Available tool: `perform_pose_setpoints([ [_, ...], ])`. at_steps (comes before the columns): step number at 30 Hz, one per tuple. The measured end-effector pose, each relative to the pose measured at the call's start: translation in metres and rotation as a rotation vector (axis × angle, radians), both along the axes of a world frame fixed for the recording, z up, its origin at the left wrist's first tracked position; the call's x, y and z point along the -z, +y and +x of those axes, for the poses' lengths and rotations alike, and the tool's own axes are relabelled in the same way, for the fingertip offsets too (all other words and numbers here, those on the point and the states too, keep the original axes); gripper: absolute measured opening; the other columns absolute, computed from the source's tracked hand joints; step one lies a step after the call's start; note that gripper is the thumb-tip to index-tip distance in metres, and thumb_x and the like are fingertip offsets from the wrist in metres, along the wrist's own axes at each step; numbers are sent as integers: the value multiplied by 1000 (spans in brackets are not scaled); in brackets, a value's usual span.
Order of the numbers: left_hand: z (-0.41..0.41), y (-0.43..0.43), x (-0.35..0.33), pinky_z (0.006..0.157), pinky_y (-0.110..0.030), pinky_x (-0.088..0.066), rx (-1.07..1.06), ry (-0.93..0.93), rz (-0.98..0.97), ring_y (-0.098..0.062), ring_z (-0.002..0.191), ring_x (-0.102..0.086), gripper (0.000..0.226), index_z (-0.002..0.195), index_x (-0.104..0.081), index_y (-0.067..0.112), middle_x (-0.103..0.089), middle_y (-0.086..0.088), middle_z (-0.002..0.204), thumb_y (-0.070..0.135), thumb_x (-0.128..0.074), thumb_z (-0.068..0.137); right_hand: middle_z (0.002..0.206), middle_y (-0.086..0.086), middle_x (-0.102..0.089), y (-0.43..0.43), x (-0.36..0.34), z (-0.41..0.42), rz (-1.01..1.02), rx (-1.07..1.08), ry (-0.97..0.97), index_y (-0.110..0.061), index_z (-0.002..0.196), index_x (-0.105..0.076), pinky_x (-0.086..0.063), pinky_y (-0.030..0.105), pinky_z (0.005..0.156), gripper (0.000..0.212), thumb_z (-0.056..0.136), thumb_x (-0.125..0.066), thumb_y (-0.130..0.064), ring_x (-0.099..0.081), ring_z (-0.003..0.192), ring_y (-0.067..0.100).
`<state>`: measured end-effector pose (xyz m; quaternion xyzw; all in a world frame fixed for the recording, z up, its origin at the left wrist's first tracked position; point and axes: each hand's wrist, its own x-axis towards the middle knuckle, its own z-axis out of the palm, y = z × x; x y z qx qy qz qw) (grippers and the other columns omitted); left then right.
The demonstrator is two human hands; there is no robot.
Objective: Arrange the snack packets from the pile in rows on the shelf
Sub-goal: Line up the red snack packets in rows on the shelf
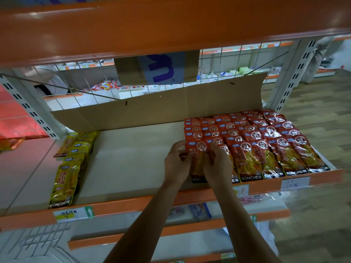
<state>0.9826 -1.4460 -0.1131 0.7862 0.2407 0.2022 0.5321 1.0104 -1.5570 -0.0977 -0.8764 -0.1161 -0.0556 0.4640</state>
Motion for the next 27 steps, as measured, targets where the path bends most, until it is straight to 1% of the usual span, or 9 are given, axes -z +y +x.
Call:
perform_pose_setpoints([
  [2, -2, 3, 2, 59, -2, -44, -27, 8, 5, 12, 73, -56, 32, 122, -55, 34, -68, 5, 113, 28, -63, 91, 123, 8, -59, -2, 1, 0, -52, 36, -19, -12, 131, -54, -43, 34, 95, 38, 93, -53, -11, -52, 116, 25],
  [4, -3, 5, 5, 62, -3, -43, -38, 26, 25, 9, 74, -54, 35, 126, -55, 29, -67, 2, 116, 29, -62, 92, 133, 7, -54, -4, 2, 0, -99, 60, -15, -12, 136, -49, -36, 35, 103, 46, 91, -54, -6, -43, 126, 24],
  [7, -4, 5, 8, 64, -6, -44, -34, 47, 72, 5, 78, -54, 38, 128, -55, 25, -68, 0, 116, 29, -63, 91, 139, 7, -51, -7, 4, 2, -136, 62, -17, -11, 137, -49, -31, 37, 109, 50, 88, -55, -3, -36, 134, 24],
  [9, -3, 2, 9, 63, -5, -42, -37, 61, 120, 3, 77, -55, 40, 128, -55, 22, -69, -1, 113, 29, -66, 90, 142, 7, -48, -8, 4, 3, -143, 58, -2, -10, 138, -48, -29, 38, 113, 51, 89, -55, -2, -32, 137, 24],
  [13, -2, -1, 9, 69, -11, -44, -50, 94, 222, -2, 81, -60, 40, 125, -58, 18, -71, -3, 110, 31, -67, 88, 143, 8, -47, -9, 4, 3, -121, 46, 34, -8, 139, -47, -29, 41, 114, 50, 90, -58, -12, -31, 138, 25],
  [16, -2, -3, 9, 70, -13, -42, -53, 125, 290, -9, 88, -66, 40, 124, -59, 17, -71, -2, 109, 34, -67, 88, 143, 8, -47, -10, 4, 3, -112, 42, 35, -8, 139, -47, -29, 41, 114, 51, 90, -59, -14, -32, 138, 25],
  [18, -2, -4, 9, 73, -16, -44, -48, 136, 300, -12, 91, -68, 40, 123, -59, 17, -71, -2, 109, 35, -66, 89, 143, 7, -46, -9, 4, 3, -121, 45, 42, -10, 139, -46, -29, 40, 114, 53, 89, -62, -15, -32, 138, 24],
  [22, -2, -3, 9, 74, -17, -46, -26, 149, 330, -11, 88, -67, 38, 123, -61, 17, -71, -1, 108, 36, -64, 90, 141, 5, -48, -6, 3, 0, -122, 38, 17, -11, 139, -47, -32, 37, 111, 51, 89, -60, -10, -36, 135, 22],
  [27, -3, -1, 8, 80, -19, -47, -13, 158, 390, -12, 91, -66, 36, 121, -64, 18, -69, -1, 110, 39, -61, 91, 140, 5, -48, -3, 2, -2, -129, 20, 5, -12, 138, -48, -34, 38, 110, 51, 88, -59, -8, -39, 132, 22],
])
